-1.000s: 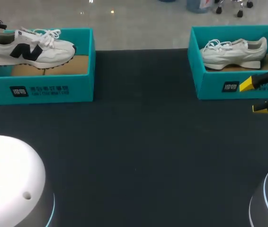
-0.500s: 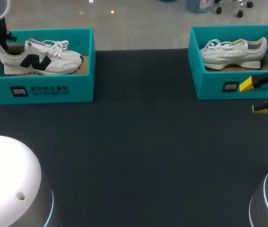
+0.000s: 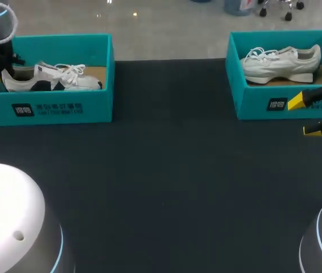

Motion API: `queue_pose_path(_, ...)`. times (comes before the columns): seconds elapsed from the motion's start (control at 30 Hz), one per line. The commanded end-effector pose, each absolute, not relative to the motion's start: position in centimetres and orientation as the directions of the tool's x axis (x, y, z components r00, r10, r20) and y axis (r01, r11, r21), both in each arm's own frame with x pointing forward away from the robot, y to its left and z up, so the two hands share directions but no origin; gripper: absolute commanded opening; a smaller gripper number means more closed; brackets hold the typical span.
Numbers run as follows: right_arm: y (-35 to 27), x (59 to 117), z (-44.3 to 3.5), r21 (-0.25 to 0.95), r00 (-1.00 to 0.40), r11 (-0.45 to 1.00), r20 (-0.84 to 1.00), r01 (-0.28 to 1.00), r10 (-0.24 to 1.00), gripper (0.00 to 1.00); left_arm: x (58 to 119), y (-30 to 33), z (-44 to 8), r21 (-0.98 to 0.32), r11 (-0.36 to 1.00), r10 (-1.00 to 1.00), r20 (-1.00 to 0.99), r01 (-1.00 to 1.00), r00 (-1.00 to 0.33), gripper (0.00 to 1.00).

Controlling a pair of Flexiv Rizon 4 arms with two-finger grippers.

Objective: Take the shoe out of the shoebox, open the shoe tongue, remove and reinsert the insole, then place the shoe into the shoebox

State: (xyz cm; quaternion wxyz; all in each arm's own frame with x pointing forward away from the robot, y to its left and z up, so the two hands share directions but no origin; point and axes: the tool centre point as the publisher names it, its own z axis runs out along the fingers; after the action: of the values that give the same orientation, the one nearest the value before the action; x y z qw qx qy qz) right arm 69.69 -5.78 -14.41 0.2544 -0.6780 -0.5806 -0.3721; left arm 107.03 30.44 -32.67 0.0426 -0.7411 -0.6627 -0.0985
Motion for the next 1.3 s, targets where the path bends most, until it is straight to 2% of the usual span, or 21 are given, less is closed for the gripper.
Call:
queue_pose_path(0.03, -5.7, 69.7, -14.5, 0.087, 0.05, -0.197, 0.798, 0.976, 0.6, 1.0, 107.3, 30.3, -34.1, 0.063, -0.12, 0.974, 0.2, 0.991, 0.105, 0.0)
queue_pose_path(0.43, -5.7, 69.7, -14.5, 0.087, 0.05, -0.197, 0.798, 0.976, 0.6, 1.0, 107.8, 30.6, -37.1, 0.031, -0.117, 0.975, 0.194, 0.993, 0.109, 0.0)
queue_pose_path(1.13, -5.7, 69.7, -14.5, 0.087, 0.05, -0.197, 0.798, 0.976, 0.6, 1.0, 107.5, 30.3, -37.5, 0.019, -0.165, 0.962, 0.224, 0.986, 0.157, 0.0)
queue_pose_path(1.17, -5.7, 69.7, -14.5, 0.087, 0.05, -0.197, 0.798, 0.976, 0.6, 1.0, 107.4, 30.2, -37.4, 0.02, -0.172, 0.959, 0.23, 0.985, 0.163, 0.31)
queue_pose_path(1.2, -5.7, 69.7, -14.5, 0.087, 0.05, -0.197, 0.798, 0.976, 0.6, 1.0, 107.3, 30.1, -37.4, 0.021, -0.172, 0.959, 0.232, 0.985, 0.163, 0.55)
queue_pose_path(1.23, -5.7, 69.7, -14.5, 0.087, 0.05, -0.197, 0.798, 0.976, 0.6, 1.0, 107.2, 30.0, -37.3, 0.021, -0.175, 0.959, 0.23, 0.984, 0.165, 1.0)
queue_pose_path(1.3, -5.7, 69.7, -14.5, 0.087, 0.05, -0.197, 0.798, 0.976, 0.6, 1.0, 106.9, 29.9, -37.1, 0.02, -0.177, 0.959, 0.227, 0.984, 0.168, 1.0)
